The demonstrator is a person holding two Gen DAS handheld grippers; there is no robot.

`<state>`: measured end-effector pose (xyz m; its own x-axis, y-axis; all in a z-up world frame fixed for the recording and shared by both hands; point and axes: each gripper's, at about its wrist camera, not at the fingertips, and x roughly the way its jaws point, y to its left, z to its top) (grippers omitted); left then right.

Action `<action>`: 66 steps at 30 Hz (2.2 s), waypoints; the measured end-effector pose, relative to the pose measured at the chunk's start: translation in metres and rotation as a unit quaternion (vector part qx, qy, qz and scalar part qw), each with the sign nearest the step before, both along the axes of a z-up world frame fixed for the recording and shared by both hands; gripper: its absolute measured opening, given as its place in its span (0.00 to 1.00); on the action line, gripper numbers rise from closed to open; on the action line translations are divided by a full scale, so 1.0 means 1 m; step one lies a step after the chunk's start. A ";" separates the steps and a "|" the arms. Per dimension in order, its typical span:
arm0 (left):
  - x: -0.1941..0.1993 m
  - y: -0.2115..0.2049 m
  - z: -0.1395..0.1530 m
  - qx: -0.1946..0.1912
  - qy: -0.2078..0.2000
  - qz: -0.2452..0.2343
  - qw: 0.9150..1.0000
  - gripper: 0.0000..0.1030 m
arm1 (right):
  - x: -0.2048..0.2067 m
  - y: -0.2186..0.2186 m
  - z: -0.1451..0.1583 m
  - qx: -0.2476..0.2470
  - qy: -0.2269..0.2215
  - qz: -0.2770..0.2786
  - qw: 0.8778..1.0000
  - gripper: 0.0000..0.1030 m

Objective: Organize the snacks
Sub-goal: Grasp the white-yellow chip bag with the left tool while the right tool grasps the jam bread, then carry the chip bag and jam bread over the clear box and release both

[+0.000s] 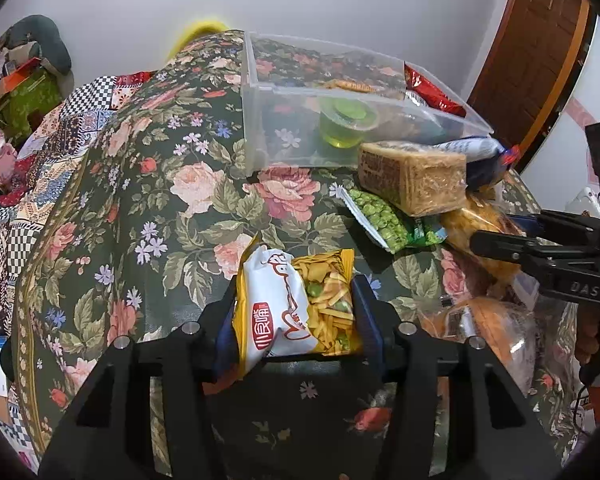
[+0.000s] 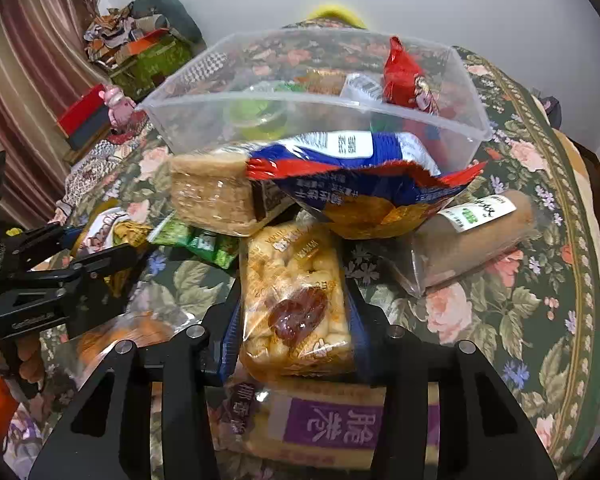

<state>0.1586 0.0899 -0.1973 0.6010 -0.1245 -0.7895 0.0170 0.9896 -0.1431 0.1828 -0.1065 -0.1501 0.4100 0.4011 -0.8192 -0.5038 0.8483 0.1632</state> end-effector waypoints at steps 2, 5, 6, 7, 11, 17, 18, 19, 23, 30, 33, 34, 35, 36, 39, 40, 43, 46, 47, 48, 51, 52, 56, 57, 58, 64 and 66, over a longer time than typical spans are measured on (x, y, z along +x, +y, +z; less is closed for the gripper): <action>-0.003 -0.001 0.006 -0.002 -0.007 0.001 1.000 0.50 | -0.003 -0.005 0.007 0.009 -0.004 -0.002 1.000 0.41; -0.007 -0.002 0.022 -0.003 -0.024 0.003 1.000 0.50 | -0.007 -0.010 0.019 0.018 -0.014 -0.004 1.000 0.41; -0.008 -0.003 0.025 -0.003 -0.028 0.004 1.000 0.50 | -0.009 -0.012 0.023 0.020 -0.019 -0.004 1.000 0.41; -0.009 -0.004 0.031 -0.004 -0.033 0.004 0.999 0.50 | -0.011 -0.013 0.027 0.024 -0.023 -0.004 0.999 0.41; -0.011 -0.008 0.051 -0.007 -0.054 0.004 0.998 0.50 | -0.018 -0.016 0.041 0.032 -0.043 -0.003 0.999 0.40; -0.004 -0.014 0.078 -0.009 -0.084 0.000 0.996 0.50 | -0.020 -0.016 0.066 0.038 -0.076 0.003 0.996 0.40; -0.001 -0.015 0.082 -0.008 -0.089 0.000 0.996 0.50 | -0.019 -0.015 0.070 0.039 -0.082 0.002 0.996 0.40; 0.001 -0.015 0.086 -0.007 -0.093 0.000 0.996 0.50 | -0.016 -0.015 0.074 0.041 -0.087 0.001 0.995 0.40; 0.014 -0.018 0.098 -0.004 -0.110 0.001 0.994 0.50 | -0.003 -0.016 0.086 0.051 -0.104 -0.009 0.993 0.40; 0.042 -0.019 0.108 -0.008 -0.122 0.005 0.992 0.50 | 0.023 -0.001 0.097 0.056 -0.118 -0.018 0.991 0.40; 0.061 -0.016 0.109 -0.004 -0.122 0.009 0.992 0.50 | 0.037 0.007 0.098 0.057 -0.119 -0.019 0.991 0.40; 0.064 -0.016 0.109 -0.001 -0.122 0.009 0.992 0.50 | 0.041 0.010 0.098 0.057 -0.119 -0.018 0.991 0.40; 0.070 -0.015 0.108 0.002 -0.121 0.010 0.993 0.50 | 0.046 0.013 0.098 0.058 -0.118 -0.018 0.991 0.40; 0.076 -0.014 0.108 0.004 -0.121 0.011 0.993 0.50 | 0.049 0.016 0.098 0.059 -0.118 -0.018 0.991 0.40; 0.093 -0.008 0.105 -0.001 -0.114 0.014 0.993 0.50 | 0.063 0.025 0.095 0.060 -0.116 -0.019 0.991 0.40; 0.099 -0.006 0.104 -0.003 -0.112 0.016 0.994 0.50 | 0.068 0.028 0.093 0.058 -0.114 -0.020 0.992 0.40; 0.116 -0.003 0.099 0.000 -0.103 0.014 0.995 0.50 | 0.082 0.037 0.087 0.053 -0.109 -0.022 0.992 0.40; 0.133 -0.001 0.092 0.007 -0.096 0.017 0.995 0.50 | 0.097 0.044 0.080 0.045 -0.102 -0.026 0.993 0.40; 0.138 0.000 0.089 0.005 -0.095 0.016 0.995 0.50 | 0.102 0.046 0.077 0.039 -0.101 -0.027 0.994 0.40; 0.144 0.000 0.086 0.004 -0.089 0.015 0.996 0.50 | 0.106 0.049 0.075 0.033 -0.100 -0.027 0.994 0.40; 0.156 -0.002 0.078 0.007 -0.081 0.012 0.997 0.50 | 0.118 0.054 0.070 0.020 -0.101 -0.031 0.994 0.40; 0.160 -0.004 0.077 0.009 -0.080 0.010 0.997 0.50 | 0.122 0.055 0.069 0.018 -0.099 -0.031 0.994 0.40; 0.177 -0.007 0.071 0.022 -0.074 0.008 0.997 0.51 | 0.136 0.058 0.064 0.012 -0.092 -0.035 0.995 0.40; 0.179 -0.006 0.070 0.021 -0.072 0.008 0.997 0.51 | 0.139 0.057 0.063 0.010 -0.090 -0.036 0.995 0.40; 0.183 -0.006 0.068 0.018 -0.068 0.009 0.998 0.51 | 0.141 0.057 0.061 0.010 -0.087 -0.036 0.995 0.40; 0.188 0.000 0.061 0.004 -0.059 0.019 0.998 0.56 | 0.145 0.053 0.056 0.019 -0.069 -0.036 0.997 0.42; 0.184 0.001 0.061 0.001 -0.061 0.021 0.998 0.59 | 0.142 0.051 0.059 0.021 -0.070 -0.031 0.997 0.43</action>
<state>0.3430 0.0908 -0.1359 0.6971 -0.0958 -0.7106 -0.0073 0.9900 -0.1406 0.3250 -0.0553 -0.0909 0.5444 0.4045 -0.7348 -0.4717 0.8720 0.1306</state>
